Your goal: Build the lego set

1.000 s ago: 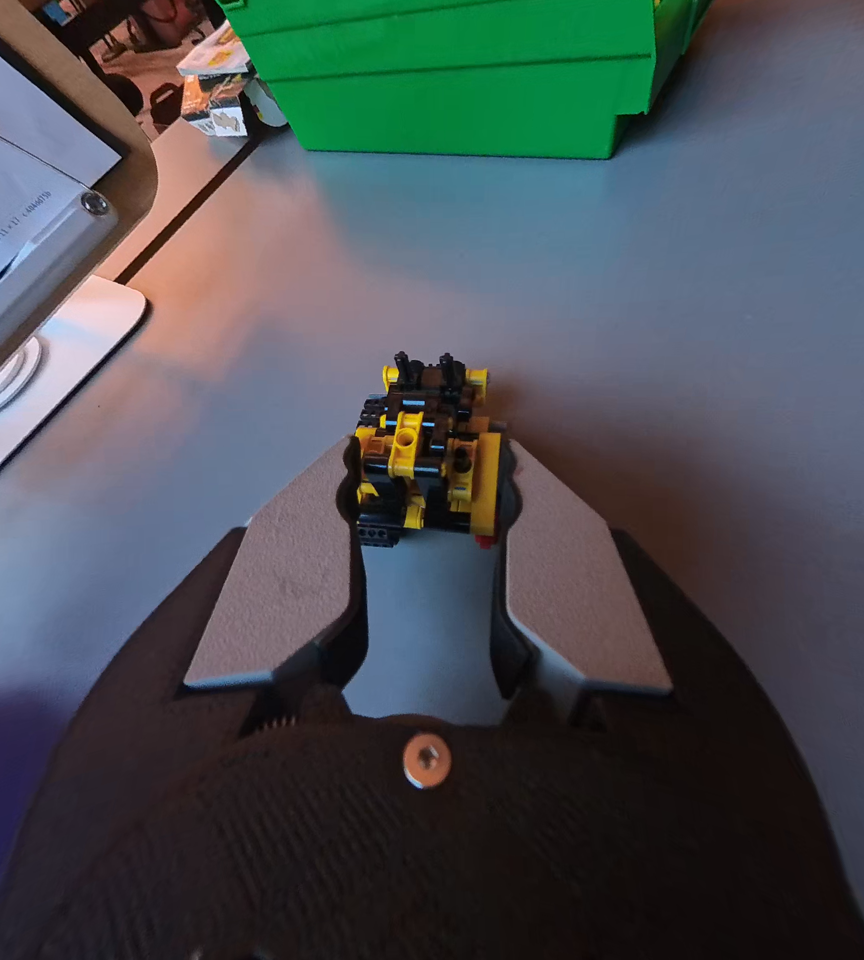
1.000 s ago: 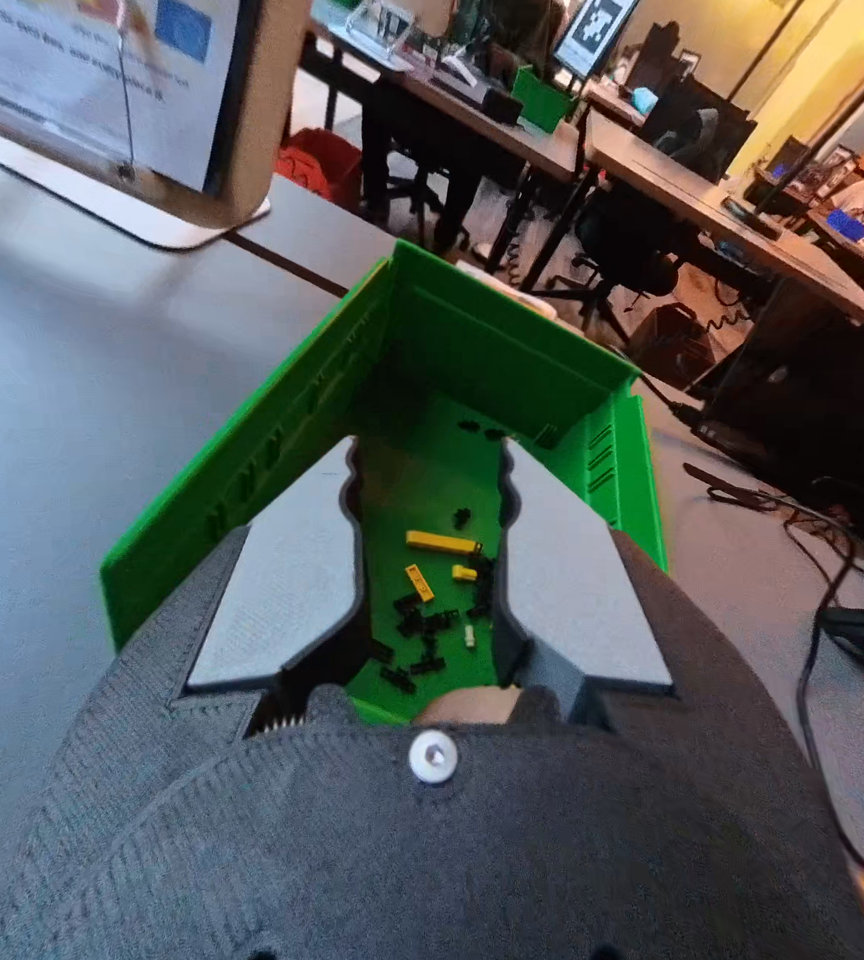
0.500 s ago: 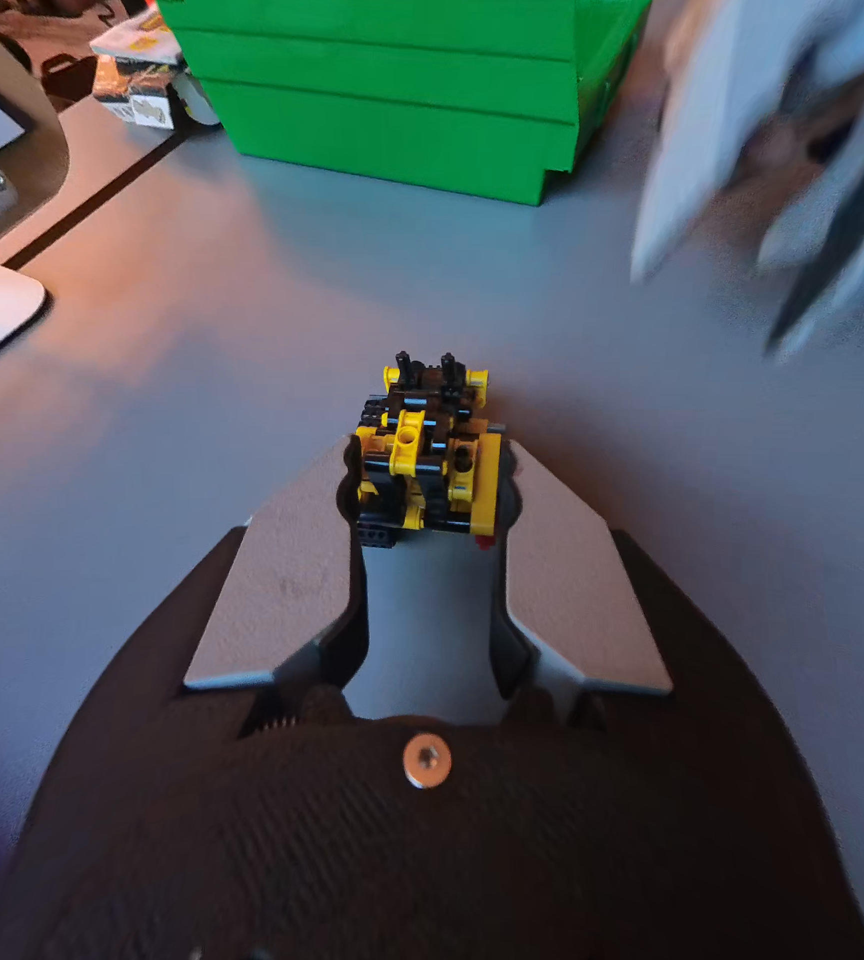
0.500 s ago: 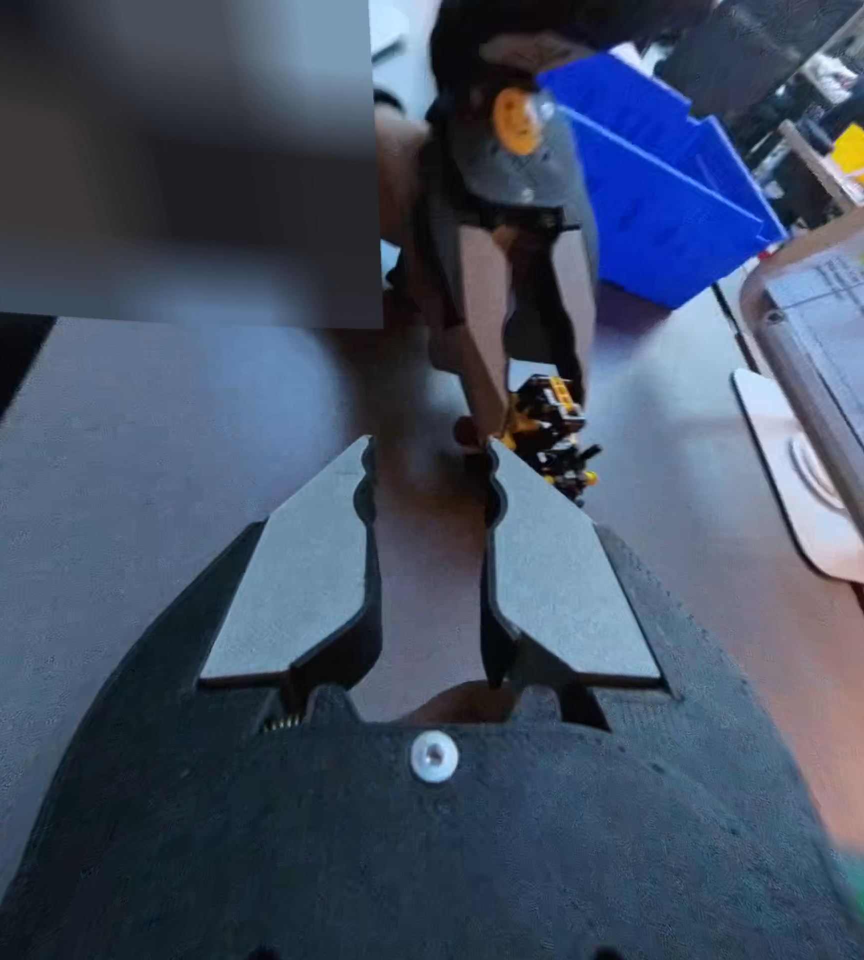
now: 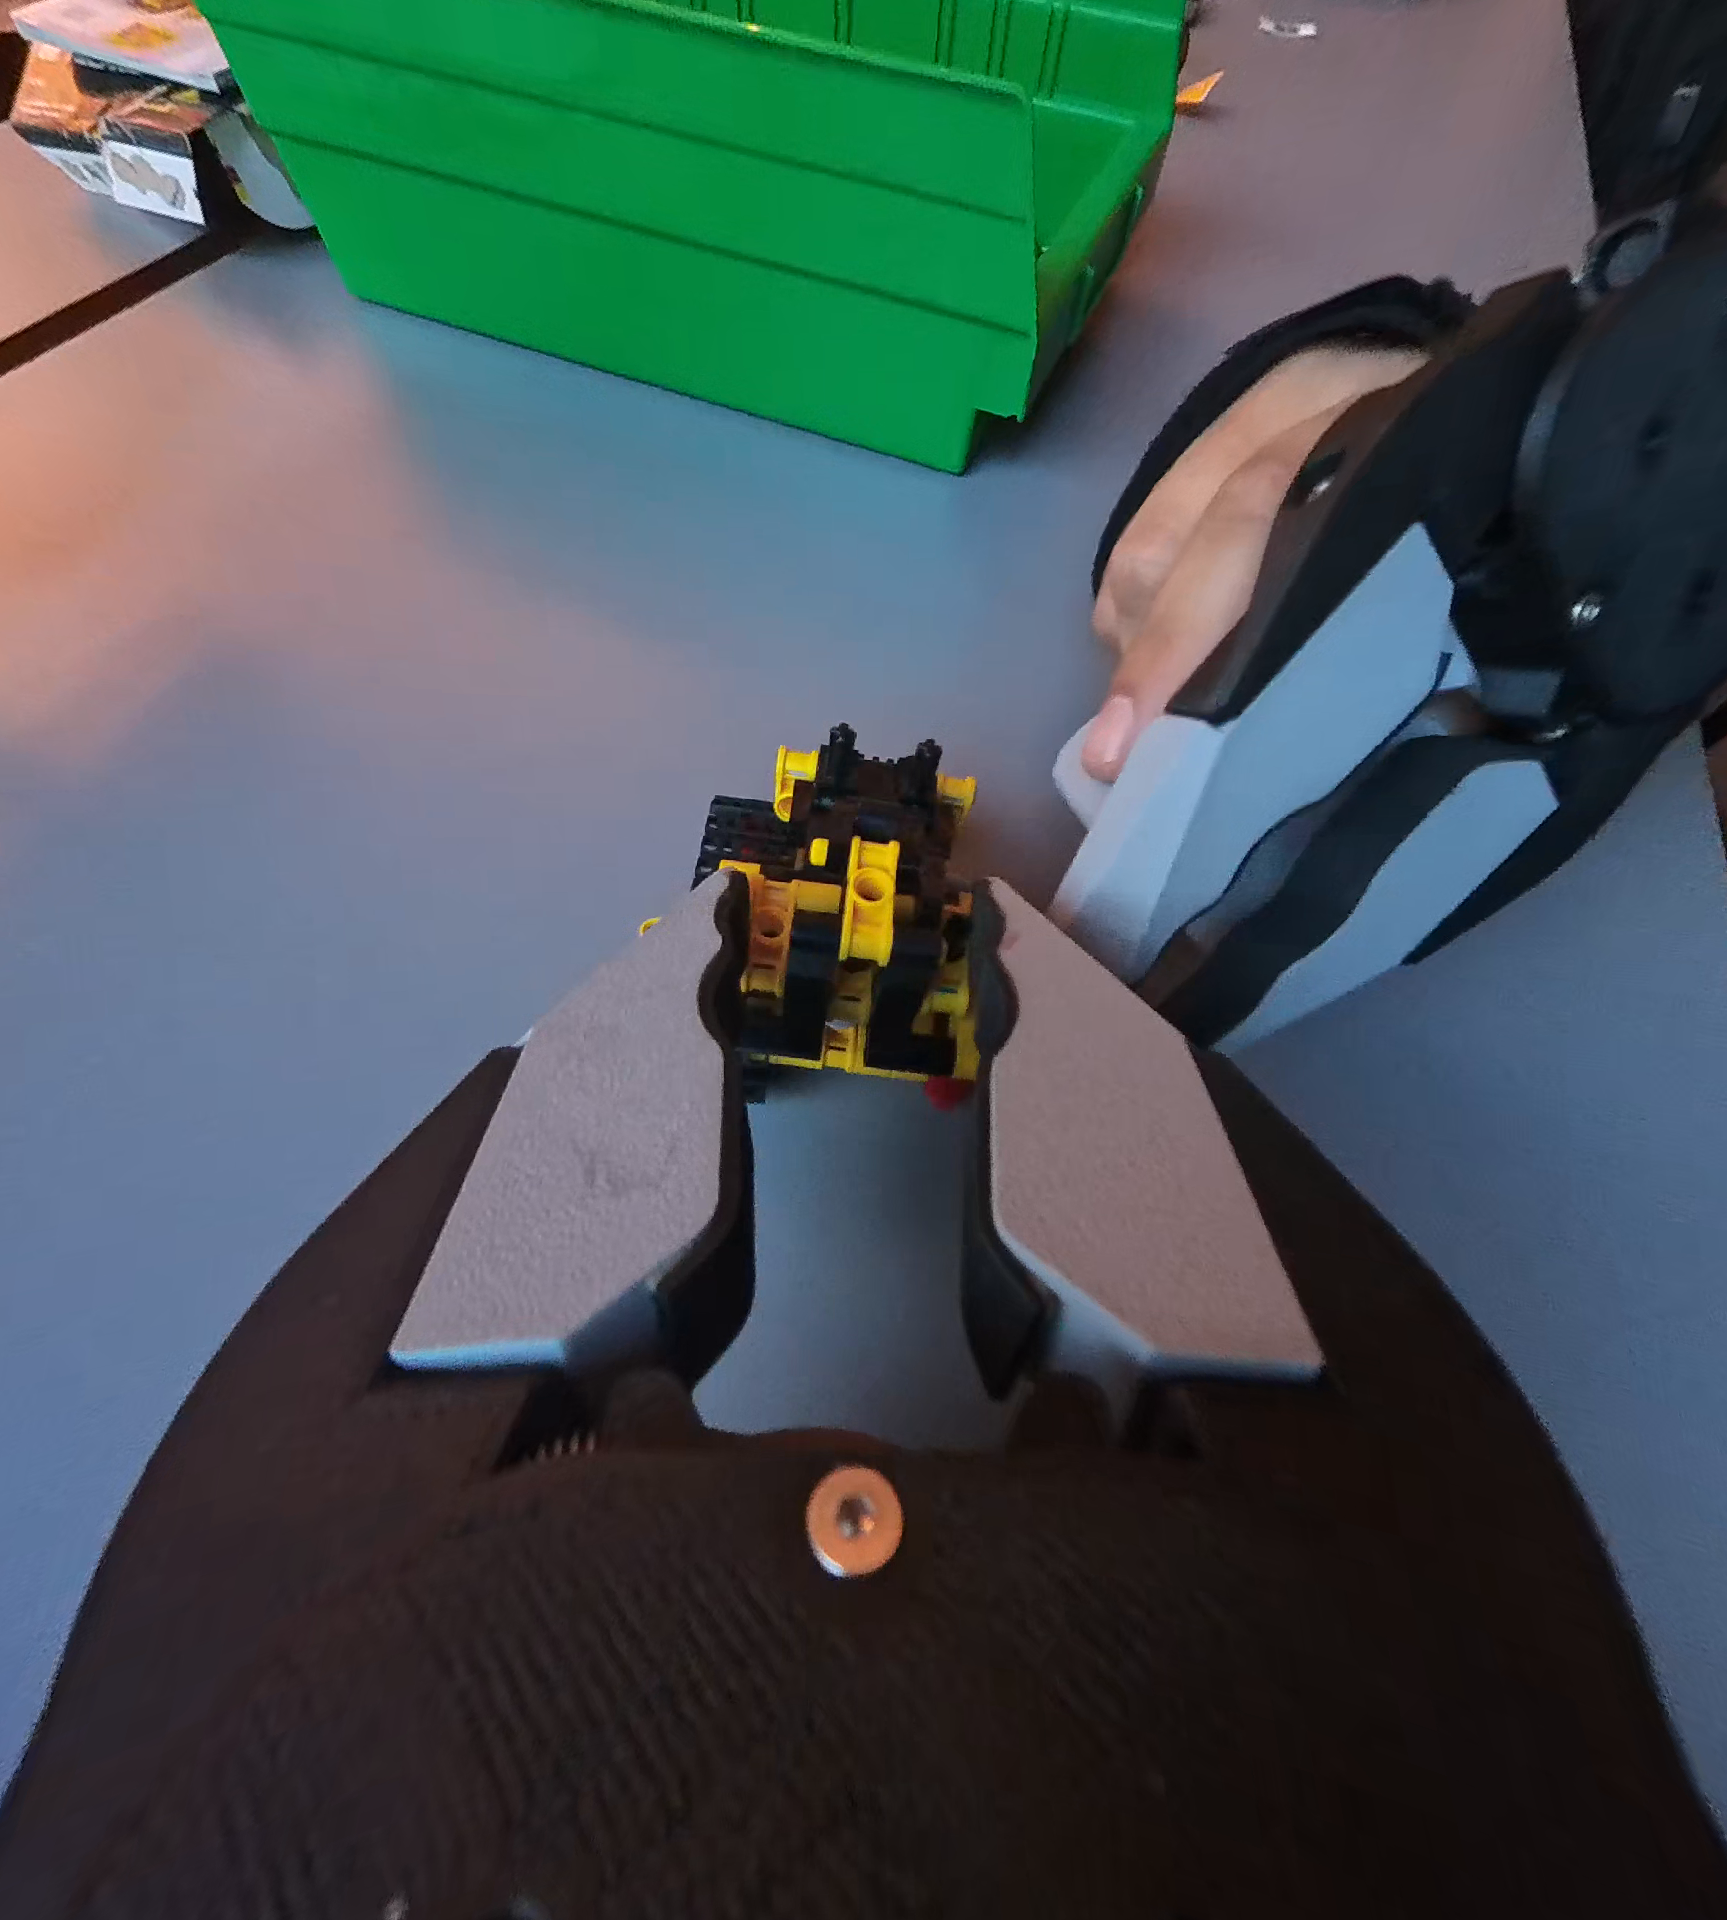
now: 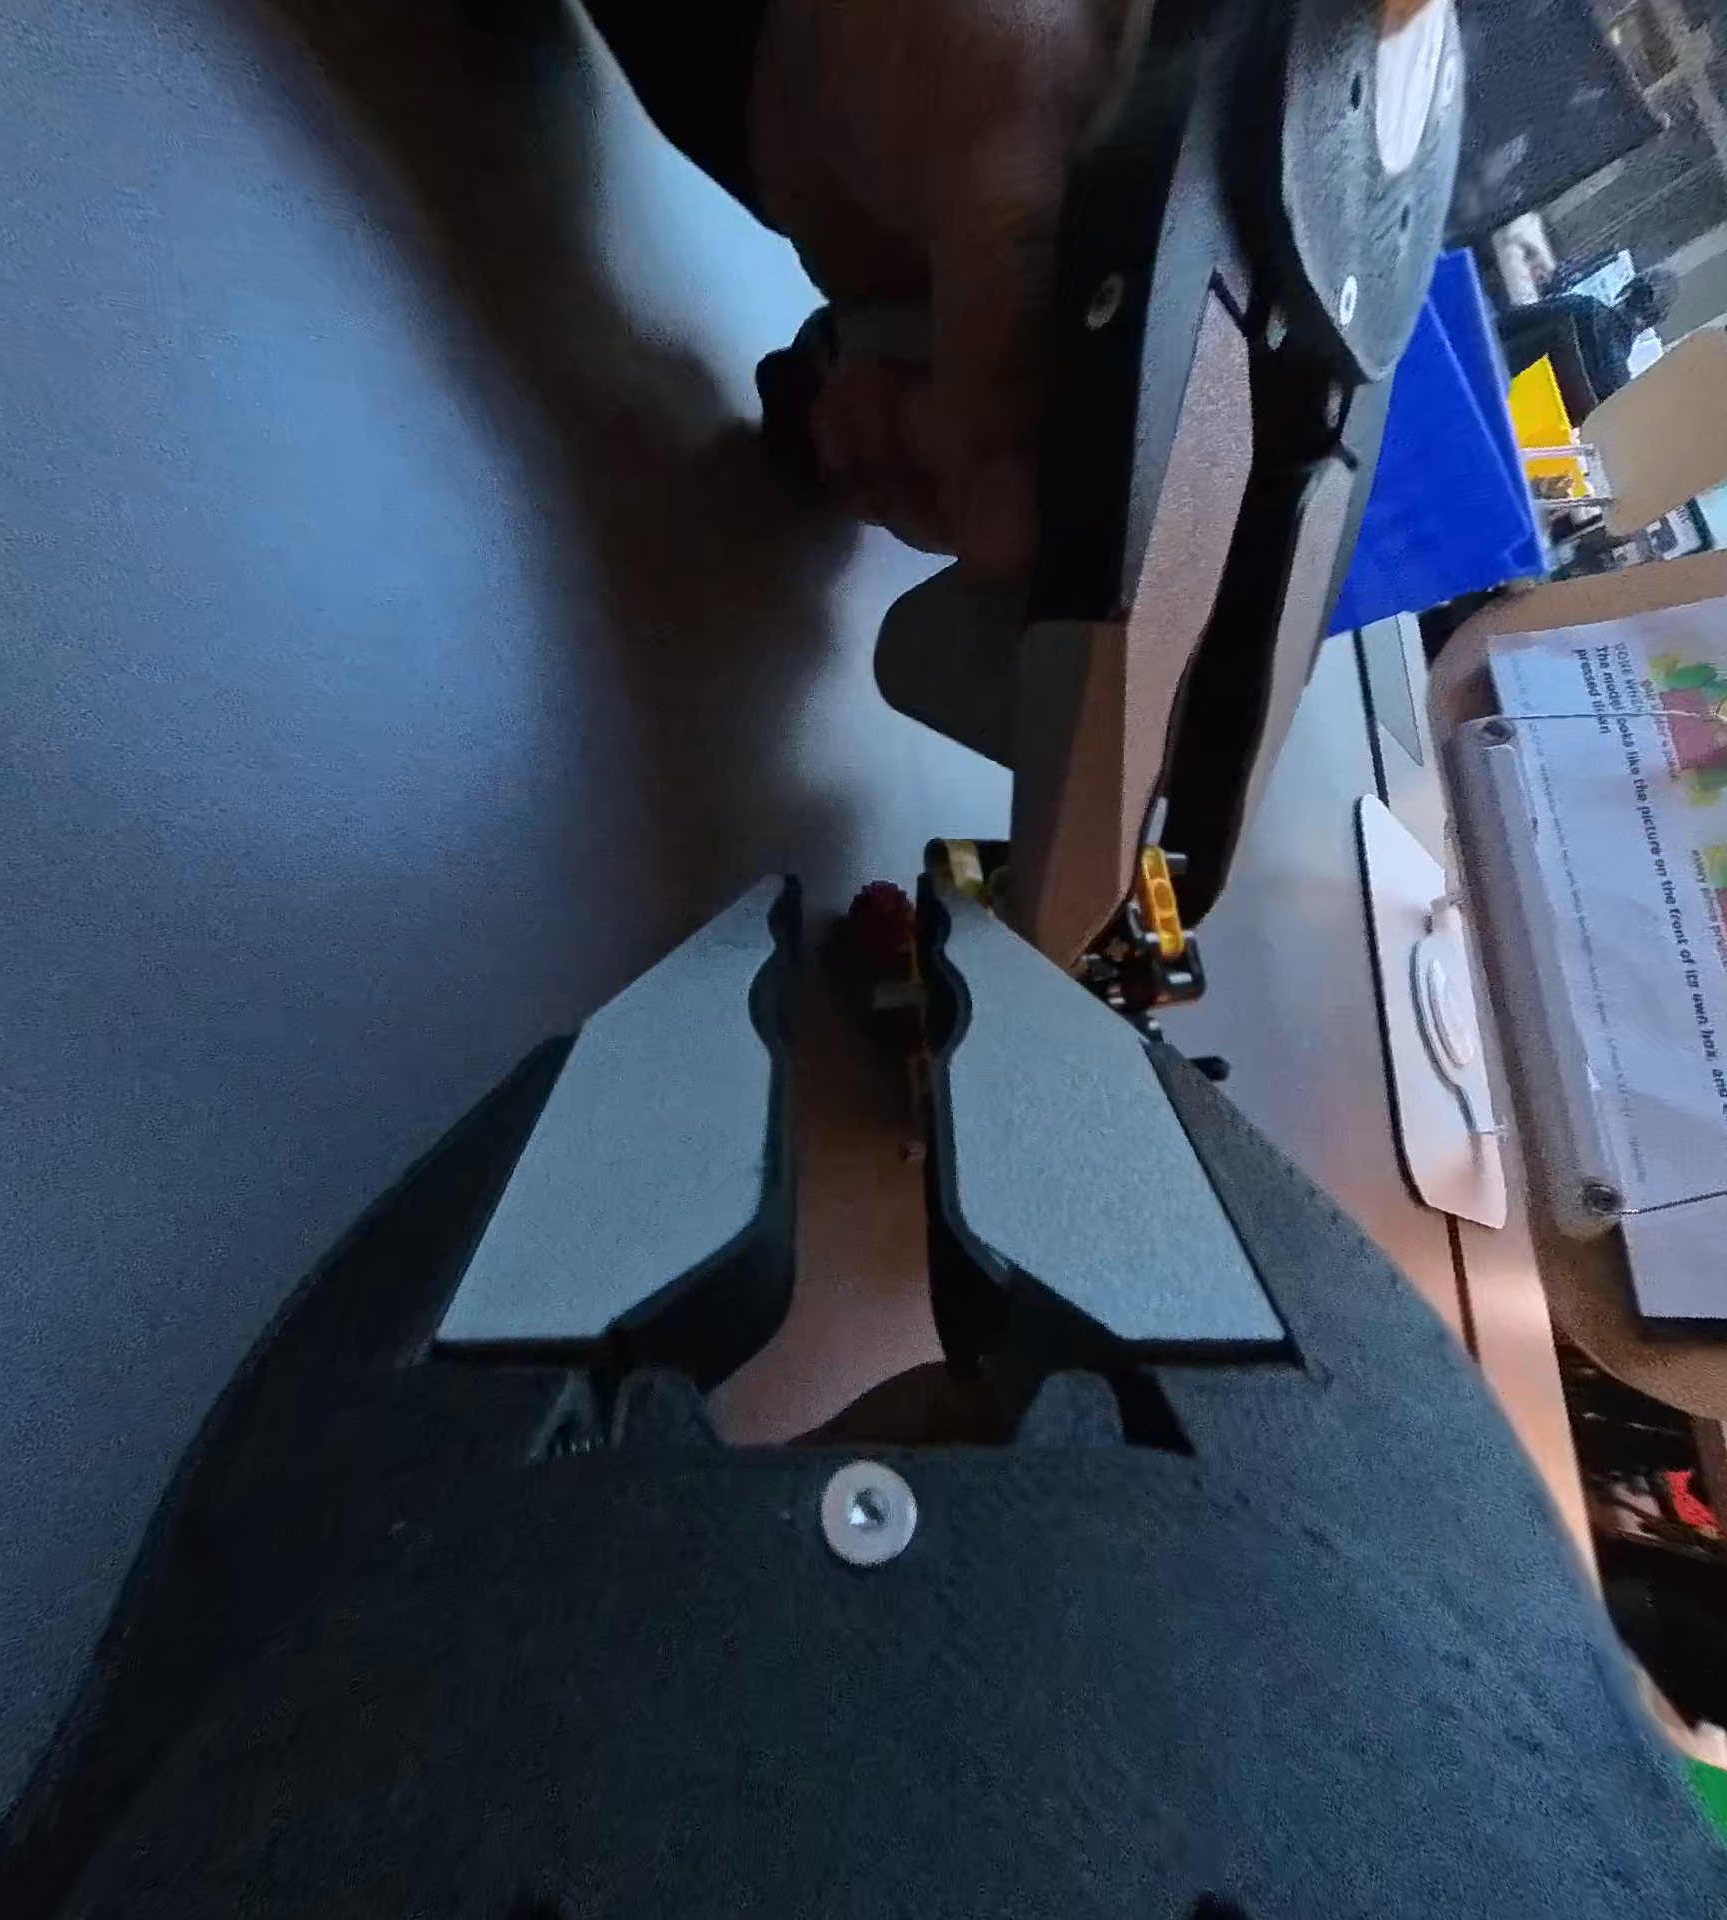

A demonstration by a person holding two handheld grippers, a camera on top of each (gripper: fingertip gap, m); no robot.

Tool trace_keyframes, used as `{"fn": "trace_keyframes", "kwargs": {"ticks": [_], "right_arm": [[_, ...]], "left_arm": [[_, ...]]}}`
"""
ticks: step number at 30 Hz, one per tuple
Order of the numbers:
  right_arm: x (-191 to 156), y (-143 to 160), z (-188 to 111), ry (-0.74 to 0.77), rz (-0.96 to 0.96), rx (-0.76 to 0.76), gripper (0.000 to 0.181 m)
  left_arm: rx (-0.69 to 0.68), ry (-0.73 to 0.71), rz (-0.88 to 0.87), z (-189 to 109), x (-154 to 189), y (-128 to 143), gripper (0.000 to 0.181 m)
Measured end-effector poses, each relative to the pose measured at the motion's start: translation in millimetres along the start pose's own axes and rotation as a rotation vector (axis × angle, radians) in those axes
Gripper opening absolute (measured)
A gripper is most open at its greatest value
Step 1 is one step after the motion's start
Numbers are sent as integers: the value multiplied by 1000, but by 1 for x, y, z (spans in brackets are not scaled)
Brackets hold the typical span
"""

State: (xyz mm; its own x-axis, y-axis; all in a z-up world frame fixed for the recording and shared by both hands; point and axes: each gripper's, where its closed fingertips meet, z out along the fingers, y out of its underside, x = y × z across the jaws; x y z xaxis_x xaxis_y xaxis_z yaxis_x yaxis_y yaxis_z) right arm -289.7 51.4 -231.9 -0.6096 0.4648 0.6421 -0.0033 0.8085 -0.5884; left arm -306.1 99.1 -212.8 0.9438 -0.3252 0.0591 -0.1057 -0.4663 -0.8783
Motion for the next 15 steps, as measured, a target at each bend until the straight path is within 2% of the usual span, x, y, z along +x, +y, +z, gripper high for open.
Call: {"fn": "trace_keyframes", "kwargs": {"ticks": [3,5,7,9,12,15], "right_arm": [[0,10,0,5,-25,-35,18],[8,22,-3,27,-9,-82,5],[29,38,-9,121,15,-135,0],[57,54,-17,248,124,-178,10],[73,73,-23,272,326,-209,12],[77,81,-28,272,413,-220,19]], "left_arm": [[-16,-14,6,-2,-2,1,39],[-29,-27,-14,-4,-5,2,39],[-49,-13,-31,-9,-4,3,39],[-61,76,-77,-14,8,4,52],[-101,235,-107,-23,29,8,40],[-145,139,-14,-23,13,17,39]]}}
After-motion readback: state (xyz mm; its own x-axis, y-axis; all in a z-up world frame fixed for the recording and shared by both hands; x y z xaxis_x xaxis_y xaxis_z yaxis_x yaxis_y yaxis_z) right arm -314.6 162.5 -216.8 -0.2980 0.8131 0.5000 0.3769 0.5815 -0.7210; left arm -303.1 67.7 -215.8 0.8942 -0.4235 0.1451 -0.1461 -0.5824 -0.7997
